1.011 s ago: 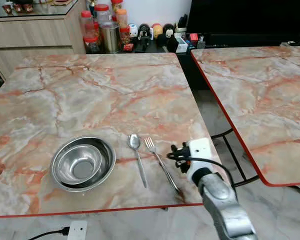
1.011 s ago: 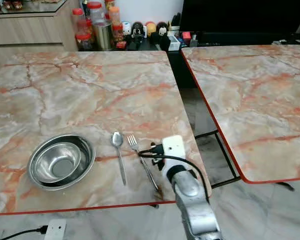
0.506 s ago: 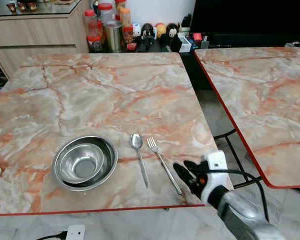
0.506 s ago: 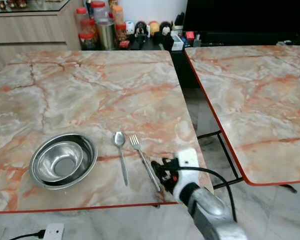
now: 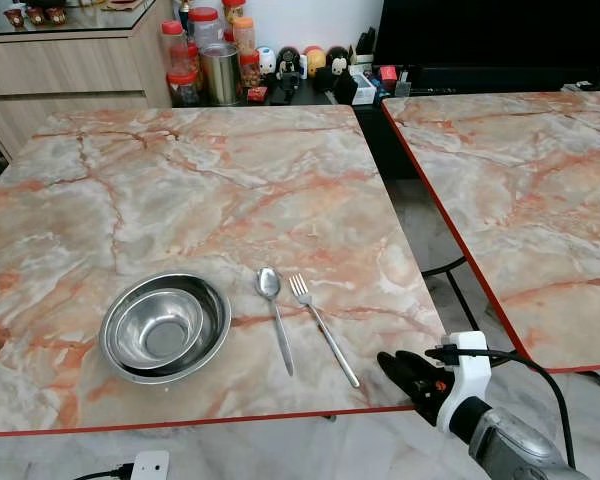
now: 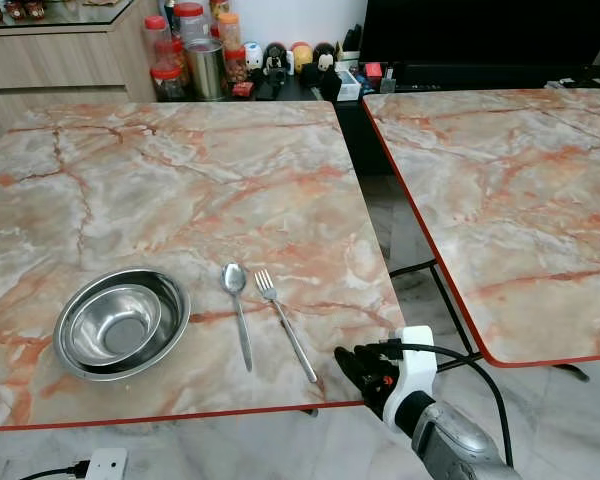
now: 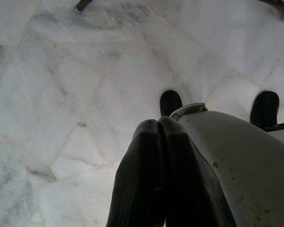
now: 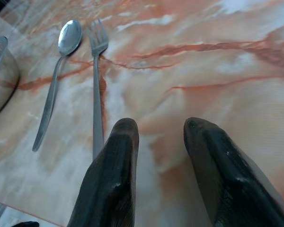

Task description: Setting the table

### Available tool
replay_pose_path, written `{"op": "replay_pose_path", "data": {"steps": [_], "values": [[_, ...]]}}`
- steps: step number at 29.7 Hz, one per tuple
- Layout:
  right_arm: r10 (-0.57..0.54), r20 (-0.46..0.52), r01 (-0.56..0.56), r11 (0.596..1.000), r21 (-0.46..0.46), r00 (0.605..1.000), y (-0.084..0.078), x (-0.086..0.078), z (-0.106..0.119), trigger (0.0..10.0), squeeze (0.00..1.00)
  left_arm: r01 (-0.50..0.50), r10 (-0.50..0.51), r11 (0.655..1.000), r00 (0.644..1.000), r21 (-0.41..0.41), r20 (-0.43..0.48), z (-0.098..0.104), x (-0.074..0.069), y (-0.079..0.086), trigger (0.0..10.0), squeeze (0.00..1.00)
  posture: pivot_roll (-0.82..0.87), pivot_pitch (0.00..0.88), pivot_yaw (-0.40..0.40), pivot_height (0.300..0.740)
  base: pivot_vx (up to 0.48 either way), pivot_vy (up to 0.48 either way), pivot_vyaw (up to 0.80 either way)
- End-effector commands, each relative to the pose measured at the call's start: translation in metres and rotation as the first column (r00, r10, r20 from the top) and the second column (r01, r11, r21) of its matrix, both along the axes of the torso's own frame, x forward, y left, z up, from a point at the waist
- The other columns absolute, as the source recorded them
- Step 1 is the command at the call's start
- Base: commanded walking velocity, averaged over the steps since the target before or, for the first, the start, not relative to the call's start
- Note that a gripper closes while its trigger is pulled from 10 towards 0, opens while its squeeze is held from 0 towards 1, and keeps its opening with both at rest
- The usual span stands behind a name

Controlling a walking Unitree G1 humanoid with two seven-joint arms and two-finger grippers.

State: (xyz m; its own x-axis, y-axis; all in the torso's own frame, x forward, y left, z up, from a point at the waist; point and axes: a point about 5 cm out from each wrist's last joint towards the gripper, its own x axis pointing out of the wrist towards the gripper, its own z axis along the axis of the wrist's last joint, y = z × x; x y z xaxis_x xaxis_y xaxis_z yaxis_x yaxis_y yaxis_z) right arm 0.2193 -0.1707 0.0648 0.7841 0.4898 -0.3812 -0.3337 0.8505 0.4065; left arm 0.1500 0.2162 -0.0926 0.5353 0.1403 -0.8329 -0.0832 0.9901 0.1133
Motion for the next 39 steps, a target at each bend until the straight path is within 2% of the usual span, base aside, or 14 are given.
{"op": "replay_pose_path", "data": {"steps": [1,11,39], "values": [[0.004,0.012,-0.005,1.0,0.03,1.0,0.001,0.001,-0.001,10.0,0.0,0.006,-0.005,1.0,0.999,0.002,-0.042,-0.004,-0.011,0.0,10.0,0.0,-0.1,0.072,-0.025,0.74,0.0,0.0,0.0],[0.087,0.05,-0.092,0.99,0.109,0.995,0.022,0.005,0.007,10.0,0.0,-0.005,0.005,1.0,0.999,0.004,-0.048,-0.005,-0.013,0.001,10.0,0.0,-0.09,0.086,-0.033,0.74,0.0,0.0,0.0],[0.173,0.016,-0.174,0.979,0.109,0.985,0.04,0.012,0.001,10.0,0.0,-0.009,0.009,1.0,0.998,-0.005,-0.057,-0.006,-0.014,0.0,10.0,0.0,-0.09,0.089,-0.035,0.74,0.0,0.0,0.0]]}}
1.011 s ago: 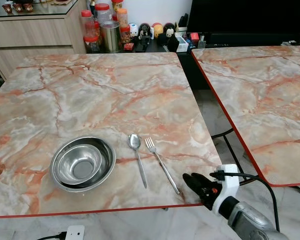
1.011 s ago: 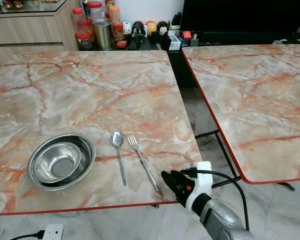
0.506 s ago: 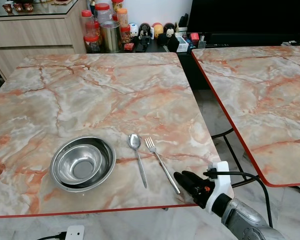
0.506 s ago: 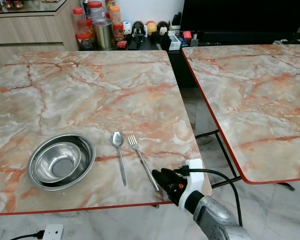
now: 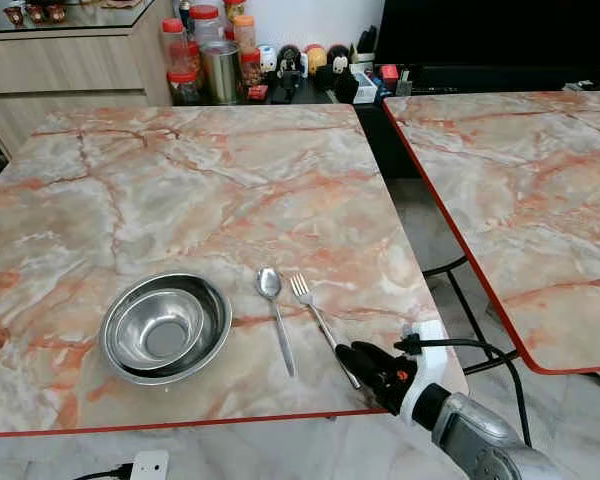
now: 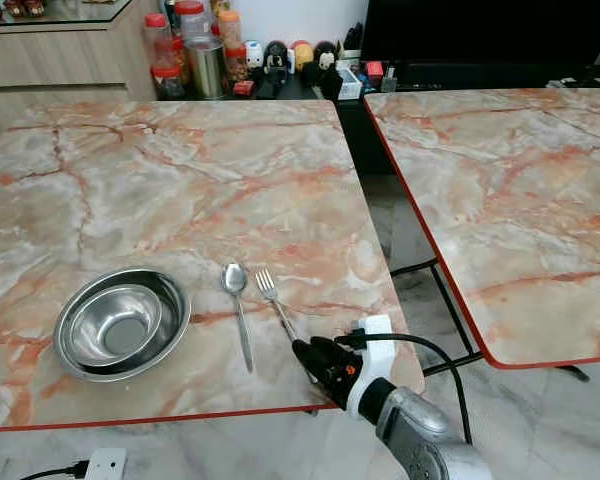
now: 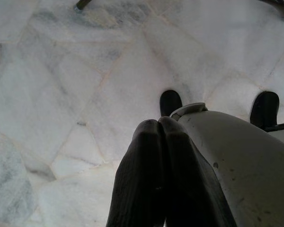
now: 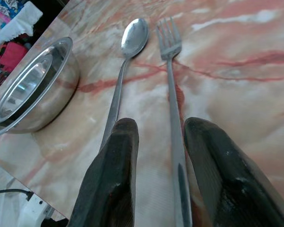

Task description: Setting the table

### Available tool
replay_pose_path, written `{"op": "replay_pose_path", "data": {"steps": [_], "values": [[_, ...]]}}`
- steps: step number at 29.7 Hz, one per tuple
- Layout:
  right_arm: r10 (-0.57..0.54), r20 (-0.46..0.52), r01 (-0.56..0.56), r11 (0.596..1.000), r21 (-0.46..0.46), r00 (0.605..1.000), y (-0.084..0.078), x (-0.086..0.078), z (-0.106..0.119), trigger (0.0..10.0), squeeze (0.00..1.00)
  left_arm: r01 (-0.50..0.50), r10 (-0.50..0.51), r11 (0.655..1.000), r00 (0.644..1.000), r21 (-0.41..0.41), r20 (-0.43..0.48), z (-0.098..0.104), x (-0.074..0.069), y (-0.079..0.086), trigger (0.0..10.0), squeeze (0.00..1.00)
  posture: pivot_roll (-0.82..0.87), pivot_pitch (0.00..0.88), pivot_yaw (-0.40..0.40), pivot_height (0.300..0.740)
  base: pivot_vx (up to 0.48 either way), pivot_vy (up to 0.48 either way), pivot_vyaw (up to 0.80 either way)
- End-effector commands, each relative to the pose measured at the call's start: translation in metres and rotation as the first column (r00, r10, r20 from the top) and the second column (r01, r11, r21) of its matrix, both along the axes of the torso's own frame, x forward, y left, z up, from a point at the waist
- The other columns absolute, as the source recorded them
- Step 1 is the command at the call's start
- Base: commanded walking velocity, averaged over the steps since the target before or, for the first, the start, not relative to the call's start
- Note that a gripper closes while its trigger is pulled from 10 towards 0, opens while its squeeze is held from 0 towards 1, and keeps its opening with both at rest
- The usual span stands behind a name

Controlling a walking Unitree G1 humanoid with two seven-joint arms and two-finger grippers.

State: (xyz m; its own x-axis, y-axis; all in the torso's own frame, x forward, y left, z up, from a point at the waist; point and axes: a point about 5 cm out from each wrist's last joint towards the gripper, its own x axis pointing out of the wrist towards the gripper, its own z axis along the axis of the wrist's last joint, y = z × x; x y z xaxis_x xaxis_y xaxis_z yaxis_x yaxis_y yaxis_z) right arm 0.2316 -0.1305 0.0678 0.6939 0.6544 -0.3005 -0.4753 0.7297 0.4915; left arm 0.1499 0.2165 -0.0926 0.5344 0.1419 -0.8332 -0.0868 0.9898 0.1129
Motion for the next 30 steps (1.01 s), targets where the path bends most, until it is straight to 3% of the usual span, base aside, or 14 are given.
{"op": "replay_pose_path", "data": {"steps": [1,30], "values": [[0.008,-0.011,-0.008,1.0,-0.007,1.0,0.0,-0.001,-0.002,10.0,0.0,-0.005,0.005,1.0,0.998,-0.005,-0.057,-0.006,-0.014,0.0,10.0,0.0,-0.09,0.089,-0.035,0.74,0.0,0.0,0.0],[0.1,0.02,-0.101,0.994,0.029,0.995,0.029,0.006,0.002,10.0,0.0,0.002,-0.003,1.0,0.997,-0.012,-0.075,-0.007,-0.017,-0.001,10.0,0.0,-0.08,0.088,-0.036,0.74,0.0,0.0,0.0]]}}
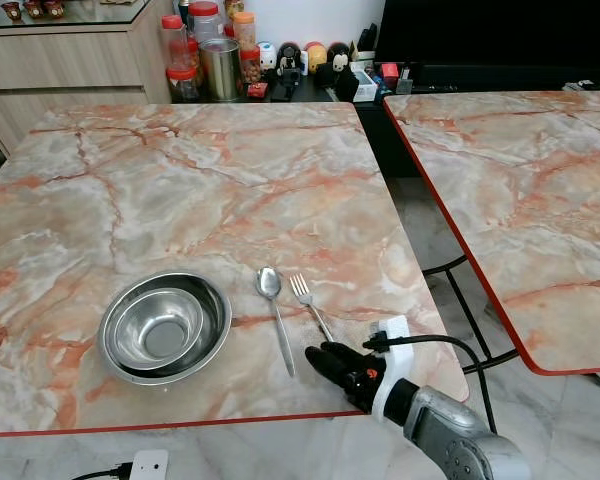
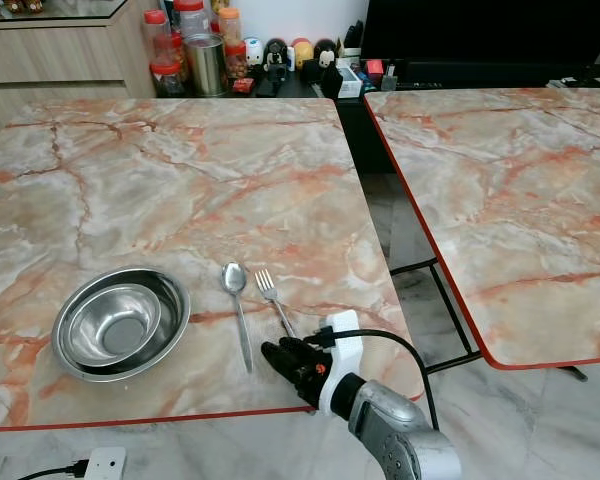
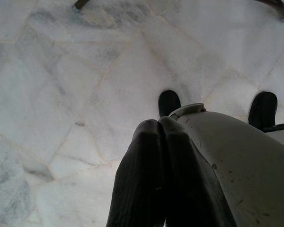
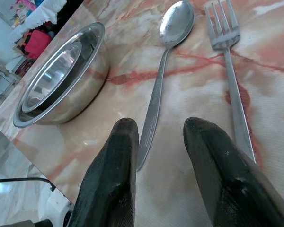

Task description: Setting the table

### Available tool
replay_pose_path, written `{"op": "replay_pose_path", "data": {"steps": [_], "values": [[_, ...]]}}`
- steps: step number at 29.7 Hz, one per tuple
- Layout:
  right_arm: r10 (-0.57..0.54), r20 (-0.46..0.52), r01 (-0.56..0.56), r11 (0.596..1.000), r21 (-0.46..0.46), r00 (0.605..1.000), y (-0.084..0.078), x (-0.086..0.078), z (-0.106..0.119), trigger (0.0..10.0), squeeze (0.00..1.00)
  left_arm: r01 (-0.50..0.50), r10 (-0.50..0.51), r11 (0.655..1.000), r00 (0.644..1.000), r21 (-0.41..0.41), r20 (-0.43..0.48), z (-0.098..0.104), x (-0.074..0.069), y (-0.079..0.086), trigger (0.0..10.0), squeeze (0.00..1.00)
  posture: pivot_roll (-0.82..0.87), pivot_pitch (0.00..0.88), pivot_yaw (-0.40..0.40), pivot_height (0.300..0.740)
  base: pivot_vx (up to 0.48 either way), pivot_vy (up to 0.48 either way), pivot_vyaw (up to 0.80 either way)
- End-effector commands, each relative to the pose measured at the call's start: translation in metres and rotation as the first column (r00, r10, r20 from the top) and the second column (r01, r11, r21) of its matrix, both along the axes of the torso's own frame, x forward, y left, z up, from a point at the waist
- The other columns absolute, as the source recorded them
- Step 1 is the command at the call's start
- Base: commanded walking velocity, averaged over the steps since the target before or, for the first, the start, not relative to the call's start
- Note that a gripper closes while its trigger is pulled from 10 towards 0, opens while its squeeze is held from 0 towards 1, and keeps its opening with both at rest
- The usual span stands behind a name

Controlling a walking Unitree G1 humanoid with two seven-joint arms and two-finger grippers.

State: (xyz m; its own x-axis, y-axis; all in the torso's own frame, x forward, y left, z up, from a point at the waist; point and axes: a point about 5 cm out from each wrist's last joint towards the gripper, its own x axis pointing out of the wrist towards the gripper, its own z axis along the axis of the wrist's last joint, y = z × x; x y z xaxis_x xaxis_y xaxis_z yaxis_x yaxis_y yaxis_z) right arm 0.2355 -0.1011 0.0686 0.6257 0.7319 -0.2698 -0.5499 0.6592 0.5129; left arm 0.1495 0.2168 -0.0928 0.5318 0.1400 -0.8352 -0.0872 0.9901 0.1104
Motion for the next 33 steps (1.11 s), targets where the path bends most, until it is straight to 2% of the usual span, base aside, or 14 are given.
{"op": "replay_pose_path", "data": {"steps": [1,6,10,15,22,33], "values": [[0.0,0.013,0.0,1.0,-0.006,1.0,0.0,0.003,0.001,10.0,0.0,0.003,-0.004,1.0,0.997,-0.01,-0.073,-0.007,-0.017,-0.001,10.0,0.0,-0.07,0.088,-0.036,0.74,0.0,0.0,0.0],[0.002,0.018,-0.002,1.0,-0.008,1.0,0.001,0.004,0.002,10.0,0.0,0.004,-0.005,1.0,0.997,-0.009,-0.074,-0.007,-0.017,-0.001,10.0,0.0,-0.07,0.088,-0.036,0.74,0.0,0.0,0.0],[-0.02,0.064,0.019,1.0,0.017,0.998,-0.001,0.007,0.014,10.0,0.0,0.002,-0.002,1.0,0.997,-0.008,-0.072,-0.007,-0.017,-0.001,10.0,0.0,-0.07,0.085,-0.036,0.74,0.0,0.0,0.0],[-0.031,0.086,0.03,0.999,0.01,0.996,-0.009,0.003,0.02,10.0,0.0,0.004,-0.005,1.0,0.997,-0.01,-0.074,-0.007,-0.017,-0.002,10.0,0.0,-0.08,0.088,-0.035,0.74,0.0,0.0,0.0],[-0.056,0.059,0.057,0.998,-0.011,0.997,-0.021,-0.006,0.013,10.0,0.0,0.009,-0.01,1.0,0.997,-0.013,-0.074,-0.007,-0.016,-0.004,10.0,0.0,-0.09,0.092,-0.034,0.74,0.0,0.0,0.0],[-0.081,0.02,0.081,0.996,-0.027,0.997,-0.03,-0.012,0.003,10.0,0.0,0.009,-0.01,1.0,0.997,-0.012,-0.077,-0.008,-0.017,-0.003,10.0,0.0,-0.08,0.092,-0.032,0.74,0.0,0.0,0.0]]}}
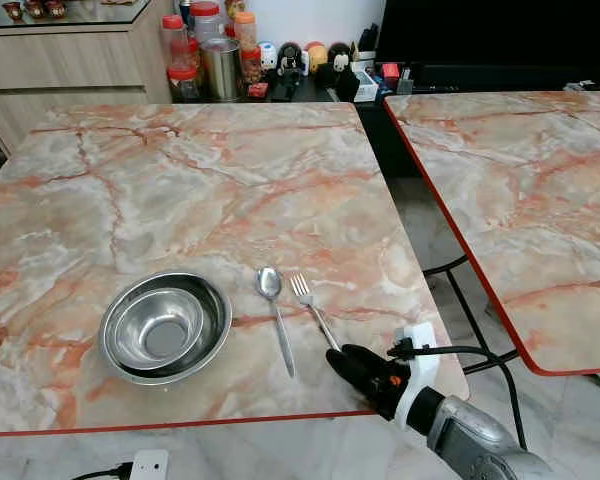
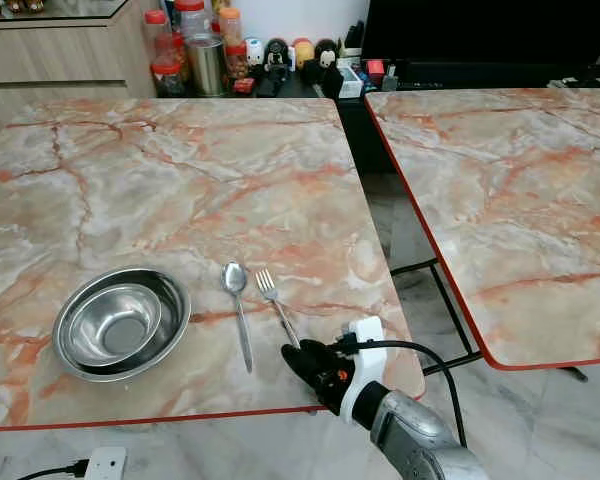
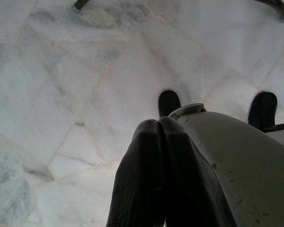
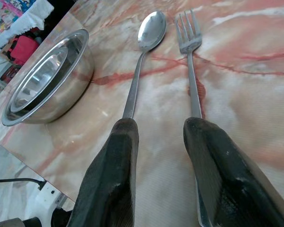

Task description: Setting the table

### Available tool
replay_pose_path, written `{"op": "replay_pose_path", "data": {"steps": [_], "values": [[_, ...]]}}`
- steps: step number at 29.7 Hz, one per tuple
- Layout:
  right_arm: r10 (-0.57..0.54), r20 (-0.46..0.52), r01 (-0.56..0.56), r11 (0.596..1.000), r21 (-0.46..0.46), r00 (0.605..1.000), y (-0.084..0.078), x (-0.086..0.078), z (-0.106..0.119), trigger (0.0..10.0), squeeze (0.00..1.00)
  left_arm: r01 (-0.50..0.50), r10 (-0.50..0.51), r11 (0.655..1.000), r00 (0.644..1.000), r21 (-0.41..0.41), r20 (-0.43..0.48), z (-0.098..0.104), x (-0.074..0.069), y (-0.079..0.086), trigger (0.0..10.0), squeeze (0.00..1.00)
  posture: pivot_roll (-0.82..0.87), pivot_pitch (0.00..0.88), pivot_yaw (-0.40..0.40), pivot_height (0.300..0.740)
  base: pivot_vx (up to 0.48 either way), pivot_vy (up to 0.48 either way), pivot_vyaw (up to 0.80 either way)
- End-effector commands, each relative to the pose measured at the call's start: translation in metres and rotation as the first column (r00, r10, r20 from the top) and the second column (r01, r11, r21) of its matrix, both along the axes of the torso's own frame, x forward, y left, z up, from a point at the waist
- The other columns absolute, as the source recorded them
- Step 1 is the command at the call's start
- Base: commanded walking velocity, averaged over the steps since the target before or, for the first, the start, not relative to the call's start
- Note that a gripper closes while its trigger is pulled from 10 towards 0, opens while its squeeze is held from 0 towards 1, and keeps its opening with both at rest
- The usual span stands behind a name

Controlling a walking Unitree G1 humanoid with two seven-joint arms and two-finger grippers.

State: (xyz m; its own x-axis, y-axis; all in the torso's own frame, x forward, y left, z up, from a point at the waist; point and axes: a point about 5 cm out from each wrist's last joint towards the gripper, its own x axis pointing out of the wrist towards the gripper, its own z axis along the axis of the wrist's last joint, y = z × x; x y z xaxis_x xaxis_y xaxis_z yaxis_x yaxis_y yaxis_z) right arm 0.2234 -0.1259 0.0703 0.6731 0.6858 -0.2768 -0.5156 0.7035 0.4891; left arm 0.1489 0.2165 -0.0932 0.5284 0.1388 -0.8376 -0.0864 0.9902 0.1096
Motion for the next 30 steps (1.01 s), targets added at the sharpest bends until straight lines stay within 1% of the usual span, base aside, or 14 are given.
{"op": "replay_pose_path", "data": {"steps": [1,5,14,22,30], "values": [[-0.02,0.004,0.02,1.0,-0.005,1.0,-0.005,0.0,0.001,10.0,0.0,0.009,-0.01,1.0,0.997,-0.011,-0.073,-0.007,-0.017,-0.002,10.0,0.0,-0.08,0.092,-0.032,0.74,0.0,0.0,0.0],[-0.052,-0.006,0.052,0.999,-0.007,0.999,-0.011,-0.002,-0.001,10.0,0.0,0.008,-0.008,1.0,0.997,-0.006,-0.073,-0.007,-0.017,0.001,10.0,0.0,-0.08,0.093,-0.027,0.74,0.0,0.0,0.0],[-0.07,-0.007,0.07,0.998,0.01,0.998,-0.012,-0.004,-0.001,10.0,0.0,0.012,-0.012,1.0,0.997,-0.003,-0.081,-0.007,-0.02,0.005,10.0,0.0,-0.09,0.094,-0.023,0.74,0.0,0.0,0.0],[-0.064,-0.021,0.065,0.998,0.014,0.998,-0.009,-0.003,-0.005,10.0,0.0,0.012,-0.012,1.0,0.996,-0.002,-0.086,-0.007,-0.021,0.005,10.0,0.0,-0.08,0.096,-0.021,0.74,0.0,0.0,0.0],[-0.045,-0.037,0.046,0.999,0.026,0.998,0.0,0.001,-0.009,10.0,0.0,0.01,-0.011,1.0,0.996,-0.004,-0.094,-0.008,-0.024,0.005,10.0,0.0,-0.08,0.103,-0.021,0.74,0.0,0.0,0.0]]}}
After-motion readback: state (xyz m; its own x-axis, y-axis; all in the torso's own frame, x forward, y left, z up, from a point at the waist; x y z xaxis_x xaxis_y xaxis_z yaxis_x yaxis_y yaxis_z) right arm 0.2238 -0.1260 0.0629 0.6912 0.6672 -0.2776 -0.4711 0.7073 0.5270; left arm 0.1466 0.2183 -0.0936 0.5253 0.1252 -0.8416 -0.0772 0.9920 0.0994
